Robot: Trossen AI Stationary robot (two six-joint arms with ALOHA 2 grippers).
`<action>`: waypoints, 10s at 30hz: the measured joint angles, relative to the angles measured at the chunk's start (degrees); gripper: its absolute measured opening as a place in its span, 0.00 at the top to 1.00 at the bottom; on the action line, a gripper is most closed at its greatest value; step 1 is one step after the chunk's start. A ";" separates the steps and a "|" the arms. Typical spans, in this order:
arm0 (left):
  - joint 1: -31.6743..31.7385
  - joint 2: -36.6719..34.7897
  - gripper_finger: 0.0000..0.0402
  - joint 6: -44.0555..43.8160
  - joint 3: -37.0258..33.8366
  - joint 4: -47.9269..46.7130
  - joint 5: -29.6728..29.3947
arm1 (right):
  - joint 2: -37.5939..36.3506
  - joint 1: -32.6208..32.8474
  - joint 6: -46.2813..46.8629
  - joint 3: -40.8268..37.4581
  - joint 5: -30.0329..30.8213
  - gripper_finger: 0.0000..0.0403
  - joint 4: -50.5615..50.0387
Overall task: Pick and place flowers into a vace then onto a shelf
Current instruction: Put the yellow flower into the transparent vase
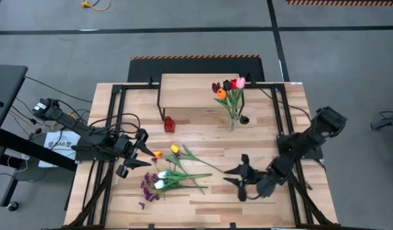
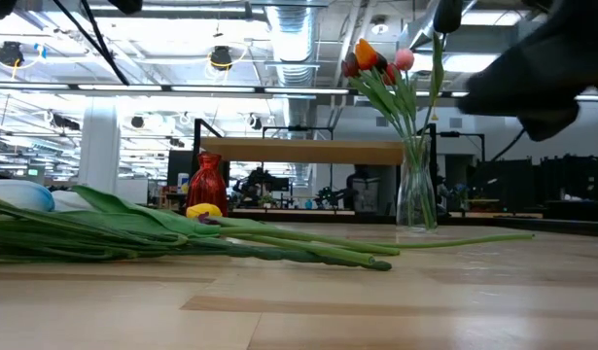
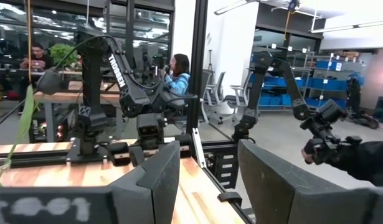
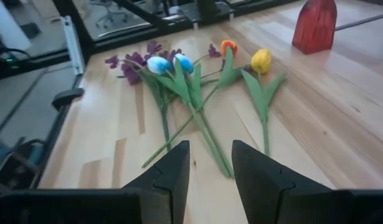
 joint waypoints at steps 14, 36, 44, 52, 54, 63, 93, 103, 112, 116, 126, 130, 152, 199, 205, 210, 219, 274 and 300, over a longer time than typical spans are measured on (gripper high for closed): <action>-2.15 0.00 0.62 1.01 0.00 -0.04 -0.10 | 9.68 -4.77 -0.87 9.87 -0.77 0.72 -5.66; -2.38 0.02 0.62 1.45 0.02 -0.04 0.15 | 22.92 -17.30 -3.69 18.39 -9.35 0.72 -10.78; -2.38 0.02 0.62 1.03 0.02 -0.18 0.14 | 22.85 -20.06 -3.52 19.31 -12.57 0.72 -15.85; -2.38 0.02 0.62 1.03 0.02 -0.45 0.14 | 26.22 -21.45 -0.31 20.00 -16.41 0.73 -15.91; -2.38 0.02 0.62 1.03 0.02 -0.33 0.14 | 26.69 -21.14 0.41 20.03 -16.53 0.76 -16.35; -2.38 0.02 0.62 0.70 0.02 -0.44 0.14 | 27.60 -20.37 8.06 20.14 -13.58 0.99 -17.80; -2.38 0.07 0.62 1.64 0.00 -0.63 -0.14 | 5.33 1.69 -4.95 19.31 43.09 1.00 -22.18; -2.38 0.52 0.62 1.64 -0.02 -0.59 -0.14 | 6.81 -5.92 -21.05 19.31 14.02 1.00 -0.68; -2.38 0.52 0.62 0.70 -0.02 -0.62 -0.13 | 9.44 -9.40 -67.12 19.34 -15.75 1.00 44.42; -2.36 1.49 0.62 1.64 -0.02 -0.37 -0.44 | 9.52 -9.72 -77.20 19.30 -28.76 1.00 54.53; -2.20 11.41 0.62 5.31 -0.02 12.84 -5.95 | 14.72 -20.46 -64.98 18.26 -30.13 1.00 57.88; -2.14 15.00 0.62 6.22 -0.04 17.52 -6.94 | 17.71 -22.94 -59.83 18.29 -32.25 1.00 59.97; 3.00 25.19 0.62 6.14 1.21 27.06 -5.86 | 23.88 -26.52 -50.44 25.73 -39.27 1.00 49.04; 3.08 26.93 1.00 11.64 7.84 11.37 -2.87 | 20.53 -26.02 -48.94 27.15 -35.41 0.79 32.93; 3.02 26.95 1.00 11.80 10.75 4.85 -2.89 | 19.62 -23.86 -52.64 28.91 -30.29 0.76 28.33; 2.99 26.98 1.00 12.04 11.79 2.59 -2.54 | 19.62 -23.01 -53.85 29.93 -28.34 0.76 27.67; 3.04 26.99 1.00 12.07 11.65 2.88 -1.83 | 19.53 -24.16 -50.57 29.98 -29.00 0.76 26.40; 3.11 27.04 1.00 11.26 11.69 -0.13 -1.85 | 19.64 -23.50 -43.29 46.57 -25.75 0.92 -14.48; -0.62 18.49 0.46 7.19 11.65 -11.10 -9.77 | 14.66 -22.47 -39.48 46.57 -20.97 1.00 -22.58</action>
